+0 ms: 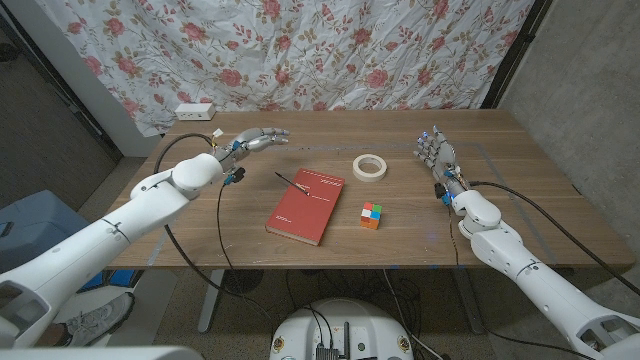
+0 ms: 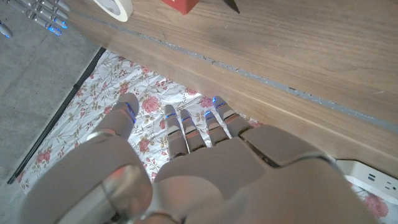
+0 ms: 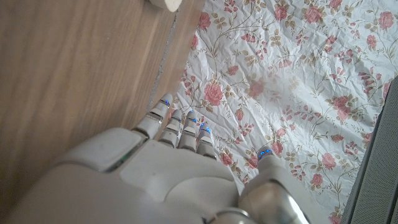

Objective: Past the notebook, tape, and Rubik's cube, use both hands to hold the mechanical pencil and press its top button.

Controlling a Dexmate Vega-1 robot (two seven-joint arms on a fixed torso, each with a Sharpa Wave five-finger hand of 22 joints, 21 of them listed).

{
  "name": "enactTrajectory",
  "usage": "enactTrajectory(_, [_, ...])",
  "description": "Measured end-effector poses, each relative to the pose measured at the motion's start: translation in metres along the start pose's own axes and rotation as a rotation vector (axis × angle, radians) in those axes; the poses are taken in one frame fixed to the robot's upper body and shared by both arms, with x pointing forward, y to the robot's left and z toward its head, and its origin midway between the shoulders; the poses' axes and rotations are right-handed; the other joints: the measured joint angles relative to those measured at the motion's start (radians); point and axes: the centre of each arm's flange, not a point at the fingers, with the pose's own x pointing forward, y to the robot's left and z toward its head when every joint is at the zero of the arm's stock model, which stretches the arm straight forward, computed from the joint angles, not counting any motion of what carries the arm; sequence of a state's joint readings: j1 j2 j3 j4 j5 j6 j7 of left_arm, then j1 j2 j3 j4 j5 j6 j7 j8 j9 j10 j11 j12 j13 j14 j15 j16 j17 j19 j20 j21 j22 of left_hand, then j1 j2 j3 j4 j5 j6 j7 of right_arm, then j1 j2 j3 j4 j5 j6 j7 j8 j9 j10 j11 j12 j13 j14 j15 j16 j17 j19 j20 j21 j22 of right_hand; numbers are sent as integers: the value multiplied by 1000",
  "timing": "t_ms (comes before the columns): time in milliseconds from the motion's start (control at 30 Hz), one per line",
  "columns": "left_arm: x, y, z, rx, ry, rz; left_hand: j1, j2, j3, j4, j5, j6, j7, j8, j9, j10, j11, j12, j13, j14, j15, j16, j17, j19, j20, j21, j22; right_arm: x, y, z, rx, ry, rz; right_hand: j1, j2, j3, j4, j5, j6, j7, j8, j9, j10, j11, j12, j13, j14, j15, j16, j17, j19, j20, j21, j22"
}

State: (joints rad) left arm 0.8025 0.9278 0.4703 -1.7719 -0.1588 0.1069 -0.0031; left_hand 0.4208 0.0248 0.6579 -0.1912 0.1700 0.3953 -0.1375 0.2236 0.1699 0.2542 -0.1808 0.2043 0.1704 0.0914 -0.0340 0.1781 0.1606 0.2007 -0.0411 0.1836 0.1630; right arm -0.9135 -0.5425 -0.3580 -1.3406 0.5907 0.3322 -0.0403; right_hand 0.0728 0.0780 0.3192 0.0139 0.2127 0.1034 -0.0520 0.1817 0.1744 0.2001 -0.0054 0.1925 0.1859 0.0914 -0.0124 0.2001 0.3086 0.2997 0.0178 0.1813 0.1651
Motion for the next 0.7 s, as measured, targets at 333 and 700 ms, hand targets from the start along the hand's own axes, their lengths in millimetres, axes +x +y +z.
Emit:
enactTrajectory(333, [3, 10, 13, 226, 24, -56, 17, -9, -6, 3, 0, 13, -13, 0, 0, 8, -8, -4, 0, 0, 0, 0, 0, 0, 0, 0, 0, 4, 0, 0, -15, 7, 2, 0, 0, 0, 0, 0, 0, 0, 0, 0, 0, 0, 0, 0, 0, 0, 0, -4, 0, 0, 0, 0])
enactTrajectory(700, [5, 21, 26, 434, 45, -127, 62, -43, -19, -3, 0, 41, -41, 0, 0, 25, -25, -7, 0, 4, -4, 0, 0, 0, 0, 0, 0, 4, -2, 0, -20, 7, -16, 0, 0, 0, 0, 0, 0, 0, 0, 0, 0, 0, 0, 0, 0, 0, 0, -7, 0, 0, 0, 0])
